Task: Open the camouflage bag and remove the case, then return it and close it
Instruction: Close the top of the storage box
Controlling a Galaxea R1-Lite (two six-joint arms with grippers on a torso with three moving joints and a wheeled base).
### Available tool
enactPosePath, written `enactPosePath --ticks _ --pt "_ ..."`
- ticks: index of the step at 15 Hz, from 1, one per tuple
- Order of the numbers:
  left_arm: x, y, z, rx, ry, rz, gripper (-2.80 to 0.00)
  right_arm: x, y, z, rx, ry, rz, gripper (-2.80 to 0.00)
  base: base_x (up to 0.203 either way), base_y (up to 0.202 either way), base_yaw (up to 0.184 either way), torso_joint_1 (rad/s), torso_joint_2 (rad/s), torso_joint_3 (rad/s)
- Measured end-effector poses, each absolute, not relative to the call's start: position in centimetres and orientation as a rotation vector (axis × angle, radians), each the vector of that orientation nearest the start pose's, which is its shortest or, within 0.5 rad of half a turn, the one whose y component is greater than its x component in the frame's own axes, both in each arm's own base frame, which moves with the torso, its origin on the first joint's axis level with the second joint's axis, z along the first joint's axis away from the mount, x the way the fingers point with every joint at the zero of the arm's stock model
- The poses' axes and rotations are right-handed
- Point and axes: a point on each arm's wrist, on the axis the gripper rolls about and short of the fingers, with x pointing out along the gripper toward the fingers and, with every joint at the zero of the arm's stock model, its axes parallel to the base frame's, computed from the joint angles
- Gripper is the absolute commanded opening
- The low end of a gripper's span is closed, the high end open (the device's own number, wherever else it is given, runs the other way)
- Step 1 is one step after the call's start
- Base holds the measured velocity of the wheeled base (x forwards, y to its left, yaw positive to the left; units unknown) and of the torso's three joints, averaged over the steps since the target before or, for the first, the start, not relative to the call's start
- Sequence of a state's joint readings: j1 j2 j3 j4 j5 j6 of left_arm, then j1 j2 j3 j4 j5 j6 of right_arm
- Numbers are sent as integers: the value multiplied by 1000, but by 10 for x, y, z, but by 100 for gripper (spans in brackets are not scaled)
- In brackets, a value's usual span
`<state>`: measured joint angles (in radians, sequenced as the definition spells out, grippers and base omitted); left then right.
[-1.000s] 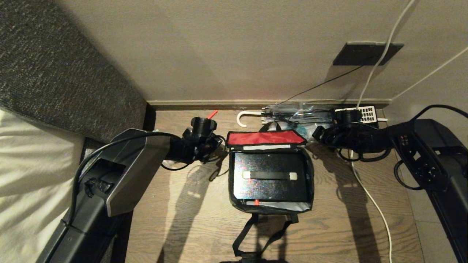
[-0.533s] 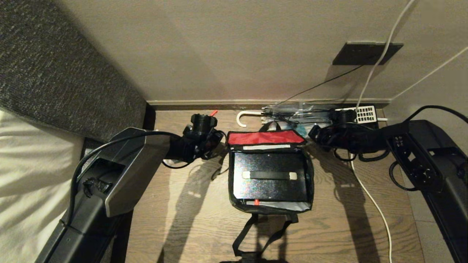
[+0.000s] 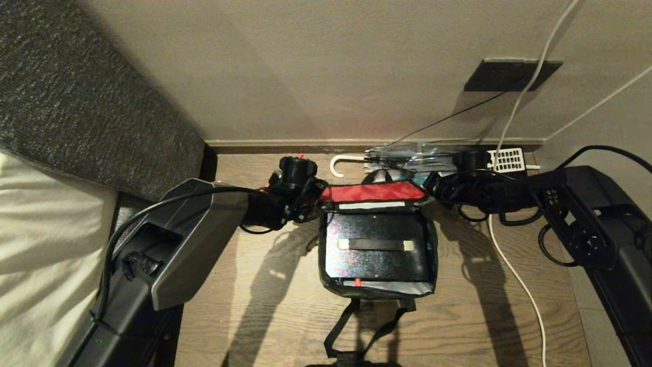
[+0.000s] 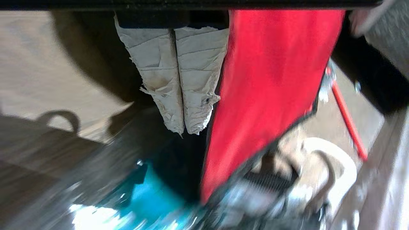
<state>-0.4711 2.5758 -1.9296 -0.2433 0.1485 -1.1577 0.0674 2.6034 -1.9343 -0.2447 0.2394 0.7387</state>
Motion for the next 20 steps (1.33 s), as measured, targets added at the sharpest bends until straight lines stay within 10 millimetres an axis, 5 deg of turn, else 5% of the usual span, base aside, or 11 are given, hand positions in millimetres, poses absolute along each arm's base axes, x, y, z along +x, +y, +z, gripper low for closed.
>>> enactPosePath --ticks 12,13,20 --pt "468 -237 113 -1057 466 -76 -280 524 54 99 762 485 164 -280 0 0 0 0 0 0" --pt "468 -236 113 -1056 467 -73 -280 524 56 98 752 495 170 0 0 0 0 0 0 0" --pt "470 -235 108 -1051 473 -63 -280 525 23 83 679 533 107 0 0 0 0 0 0 0"
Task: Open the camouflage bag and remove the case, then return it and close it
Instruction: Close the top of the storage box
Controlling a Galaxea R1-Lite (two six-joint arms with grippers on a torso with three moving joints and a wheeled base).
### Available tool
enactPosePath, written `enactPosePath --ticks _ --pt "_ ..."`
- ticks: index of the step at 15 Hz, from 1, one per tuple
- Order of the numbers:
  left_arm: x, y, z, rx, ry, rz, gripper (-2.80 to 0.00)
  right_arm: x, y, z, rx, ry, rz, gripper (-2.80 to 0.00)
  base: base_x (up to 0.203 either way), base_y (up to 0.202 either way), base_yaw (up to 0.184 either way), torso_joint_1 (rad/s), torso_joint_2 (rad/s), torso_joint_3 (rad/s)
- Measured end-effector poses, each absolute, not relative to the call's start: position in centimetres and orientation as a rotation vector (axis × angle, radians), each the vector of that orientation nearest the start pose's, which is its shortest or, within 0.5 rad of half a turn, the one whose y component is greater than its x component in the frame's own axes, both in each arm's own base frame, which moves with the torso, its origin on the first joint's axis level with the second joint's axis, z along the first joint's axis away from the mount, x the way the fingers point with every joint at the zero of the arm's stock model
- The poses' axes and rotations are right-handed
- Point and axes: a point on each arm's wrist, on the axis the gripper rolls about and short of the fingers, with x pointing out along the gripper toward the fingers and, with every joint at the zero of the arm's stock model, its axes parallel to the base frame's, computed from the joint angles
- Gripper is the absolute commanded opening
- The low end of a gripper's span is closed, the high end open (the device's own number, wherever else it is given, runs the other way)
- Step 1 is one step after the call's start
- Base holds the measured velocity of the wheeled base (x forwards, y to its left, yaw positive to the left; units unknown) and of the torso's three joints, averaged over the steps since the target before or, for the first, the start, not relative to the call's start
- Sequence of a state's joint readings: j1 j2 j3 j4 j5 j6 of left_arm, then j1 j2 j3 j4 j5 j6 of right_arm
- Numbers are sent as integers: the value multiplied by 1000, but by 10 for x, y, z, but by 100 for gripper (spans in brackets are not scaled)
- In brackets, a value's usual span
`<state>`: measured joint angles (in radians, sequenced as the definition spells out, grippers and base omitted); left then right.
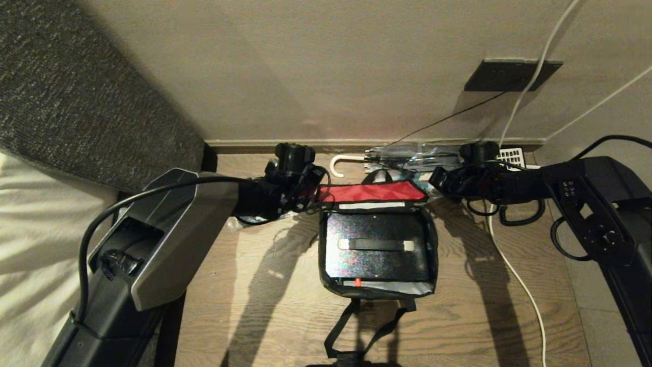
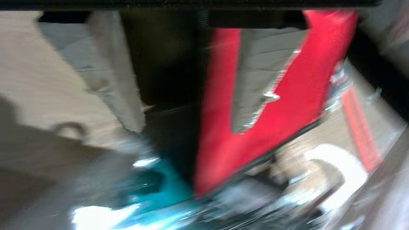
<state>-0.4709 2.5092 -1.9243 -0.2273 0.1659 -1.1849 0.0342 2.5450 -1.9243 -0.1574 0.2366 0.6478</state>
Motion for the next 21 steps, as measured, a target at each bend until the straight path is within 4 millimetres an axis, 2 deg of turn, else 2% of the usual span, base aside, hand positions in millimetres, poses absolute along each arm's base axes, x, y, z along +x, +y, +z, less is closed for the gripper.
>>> enactPosePath --ticks 2,6,7,9,12,14,16,19,21 --pt "470 -235 107 -1048 476 -60 -280 525 8 79 697 548 69 0 0 0 0 0 0 0" --pt "470 -234 105 -1047 479 -56 -280 524 6 78 804 573 32 0 0 0 0 0 0 0" --pt "470 -234 105 -1047 480 -56 -280 524 8 79 849 577 25 0 0 0 0 0 0 0" --pt "471 -233 105 -1046 479 -54 -280 524 25 80 913 591 51 0 0 0 0 0 0 0" --pt "471 -233 104 -1046 480 -53 -280 524 30 84 976 593 61 0 0 0 0 0 0 0" --pt "471 -232 104 -1046 479 -52 -280 523 48 88 988 601 107 0 0 0 0 0 0 0" --pt "471 -232 104 -1046 479 -50 -280 524 46 91 998 576 121 0 0 0 0 0 0 0" --pt "472 -231 104 -1046 479 -48 -280 522 61 91 994 588 146 0 0 0 0 0 0 0" --pt "471 -231 104 -1046 480 -48 -280 522 60 92 994 584 147 0 0 0 0 0 0 0"
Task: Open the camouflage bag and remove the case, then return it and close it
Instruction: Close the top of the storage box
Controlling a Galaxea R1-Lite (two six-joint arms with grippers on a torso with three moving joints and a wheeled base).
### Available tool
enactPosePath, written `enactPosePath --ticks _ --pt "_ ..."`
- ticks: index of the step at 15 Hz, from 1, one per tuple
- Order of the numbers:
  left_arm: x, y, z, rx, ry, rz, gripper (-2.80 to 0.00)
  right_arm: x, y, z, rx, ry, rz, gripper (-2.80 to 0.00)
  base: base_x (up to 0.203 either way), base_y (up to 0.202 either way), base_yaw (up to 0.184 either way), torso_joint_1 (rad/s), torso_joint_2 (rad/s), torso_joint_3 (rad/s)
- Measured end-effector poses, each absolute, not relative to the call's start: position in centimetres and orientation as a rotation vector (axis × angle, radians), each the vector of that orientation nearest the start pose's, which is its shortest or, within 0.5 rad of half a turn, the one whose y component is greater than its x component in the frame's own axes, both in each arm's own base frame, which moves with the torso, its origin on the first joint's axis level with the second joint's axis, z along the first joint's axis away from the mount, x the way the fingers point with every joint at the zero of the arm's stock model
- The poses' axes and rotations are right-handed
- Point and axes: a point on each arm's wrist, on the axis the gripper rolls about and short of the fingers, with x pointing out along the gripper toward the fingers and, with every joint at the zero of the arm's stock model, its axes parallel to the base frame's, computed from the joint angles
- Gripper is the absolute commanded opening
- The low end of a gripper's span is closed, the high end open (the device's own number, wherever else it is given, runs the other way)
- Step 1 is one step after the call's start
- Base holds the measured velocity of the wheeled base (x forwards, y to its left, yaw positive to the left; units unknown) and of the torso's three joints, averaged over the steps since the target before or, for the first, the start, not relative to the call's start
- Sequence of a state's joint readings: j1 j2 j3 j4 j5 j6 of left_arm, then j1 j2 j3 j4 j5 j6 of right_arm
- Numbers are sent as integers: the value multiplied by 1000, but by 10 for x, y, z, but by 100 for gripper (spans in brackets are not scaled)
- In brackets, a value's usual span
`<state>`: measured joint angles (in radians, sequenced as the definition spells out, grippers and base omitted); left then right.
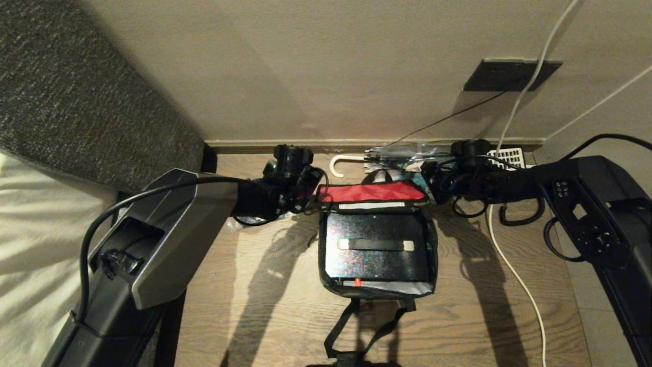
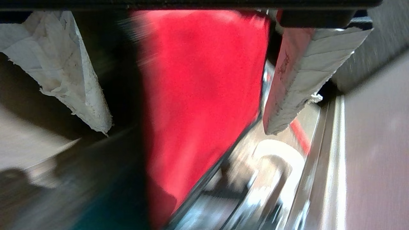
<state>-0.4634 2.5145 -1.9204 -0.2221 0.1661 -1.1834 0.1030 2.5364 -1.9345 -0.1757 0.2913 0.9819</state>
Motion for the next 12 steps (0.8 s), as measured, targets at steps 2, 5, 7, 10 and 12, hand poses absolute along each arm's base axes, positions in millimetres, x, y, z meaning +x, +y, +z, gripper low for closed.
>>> enactPosePath --ticks 2,5,7,10,12 --pt "472 -231 104 -1047 480 -47 -280 521 69 92 989 592 165 -280 0 0 0 0 0 0" --pt "472 -230 103 -1044 484 -44 -280 521 68 94 988 588 168 -280 0 0 0 0 0 0" --pt "472 -230 103 -1043 484 -41 -280 521 73 94 979 594 181 -280 0 0 0 0 0 0" --pt "471 -231 103 -1041 488 -44 -280 520 69 95 961 594 180 -280 0 0 0 0 0 0" --pt "471 -229 101 -1027 502 -30 -280 519 71 96 924 594 192 -280 0 0 0 0 0 0"
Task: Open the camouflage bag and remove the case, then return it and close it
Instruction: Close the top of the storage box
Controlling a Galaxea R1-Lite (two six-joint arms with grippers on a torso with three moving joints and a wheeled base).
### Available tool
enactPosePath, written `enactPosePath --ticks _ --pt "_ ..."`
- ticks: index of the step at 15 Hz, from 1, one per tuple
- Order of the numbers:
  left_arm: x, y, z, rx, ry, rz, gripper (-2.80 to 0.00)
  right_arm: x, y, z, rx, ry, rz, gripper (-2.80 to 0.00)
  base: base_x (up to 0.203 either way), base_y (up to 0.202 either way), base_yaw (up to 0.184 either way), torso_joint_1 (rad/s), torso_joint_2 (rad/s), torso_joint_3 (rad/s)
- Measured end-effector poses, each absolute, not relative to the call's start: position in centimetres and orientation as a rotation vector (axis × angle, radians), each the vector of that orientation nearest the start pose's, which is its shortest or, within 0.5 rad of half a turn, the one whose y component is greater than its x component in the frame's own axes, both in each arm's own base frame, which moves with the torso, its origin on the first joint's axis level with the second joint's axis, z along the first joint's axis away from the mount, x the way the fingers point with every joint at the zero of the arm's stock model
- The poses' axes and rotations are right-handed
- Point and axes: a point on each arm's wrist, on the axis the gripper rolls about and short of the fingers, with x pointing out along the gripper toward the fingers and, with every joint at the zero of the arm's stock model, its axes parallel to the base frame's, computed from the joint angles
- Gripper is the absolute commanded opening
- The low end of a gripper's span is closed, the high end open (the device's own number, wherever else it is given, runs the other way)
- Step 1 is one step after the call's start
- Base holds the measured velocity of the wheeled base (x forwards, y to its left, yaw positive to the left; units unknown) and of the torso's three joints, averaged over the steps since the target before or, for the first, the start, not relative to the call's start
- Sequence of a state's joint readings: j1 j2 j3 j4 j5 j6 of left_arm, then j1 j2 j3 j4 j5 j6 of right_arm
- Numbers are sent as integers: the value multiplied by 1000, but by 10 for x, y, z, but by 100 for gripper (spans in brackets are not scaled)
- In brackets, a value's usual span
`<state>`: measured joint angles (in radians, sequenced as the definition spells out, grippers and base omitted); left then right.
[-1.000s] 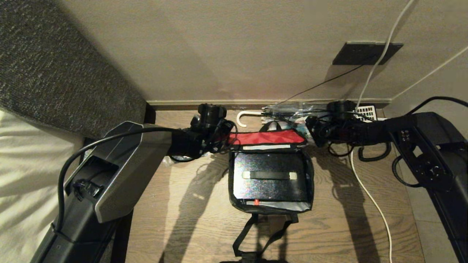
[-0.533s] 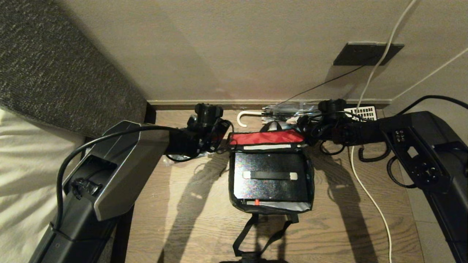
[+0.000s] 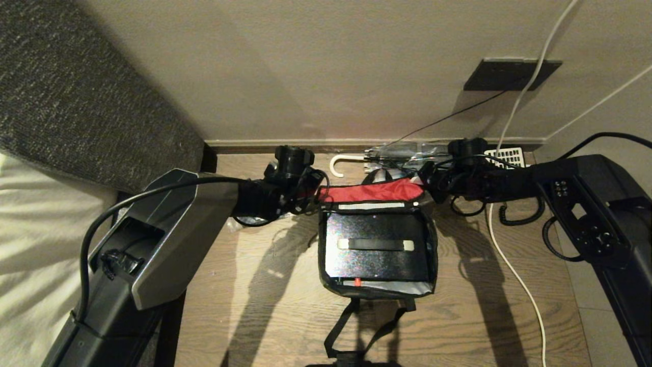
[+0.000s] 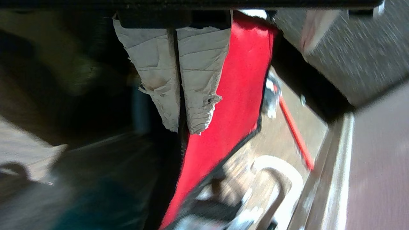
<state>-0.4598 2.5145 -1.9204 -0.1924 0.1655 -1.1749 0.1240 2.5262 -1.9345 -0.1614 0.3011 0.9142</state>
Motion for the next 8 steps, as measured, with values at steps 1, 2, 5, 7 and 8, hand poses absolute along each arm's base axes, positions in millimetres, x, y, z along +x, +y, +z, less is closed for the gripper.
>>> enactPosePath --ticks 1,2,5,7,8 --pt "471 -229 100 -1020 508 -25 -280 519 72 97 903 598 196 -280 0 0 0 0 0 0" --pt "471 -229 100 -1016 510 -26 -280 518 71 97 878 605 196 -280 0 0 0 0 0 0" --pt "471 -229 99 -1007 517 -21 -280 514 71 102 821 624 199 -280 0 0 0 0 0 0" --pt "469 -229 100 -996 528 -17 -280 511 70 107 784 624 207 -280 0 0 0 0 0 0" --pt "468 -228 101 -991 537 -11 -280 510 69 110 776 627 206 -280 0 0 0 0 0 0"
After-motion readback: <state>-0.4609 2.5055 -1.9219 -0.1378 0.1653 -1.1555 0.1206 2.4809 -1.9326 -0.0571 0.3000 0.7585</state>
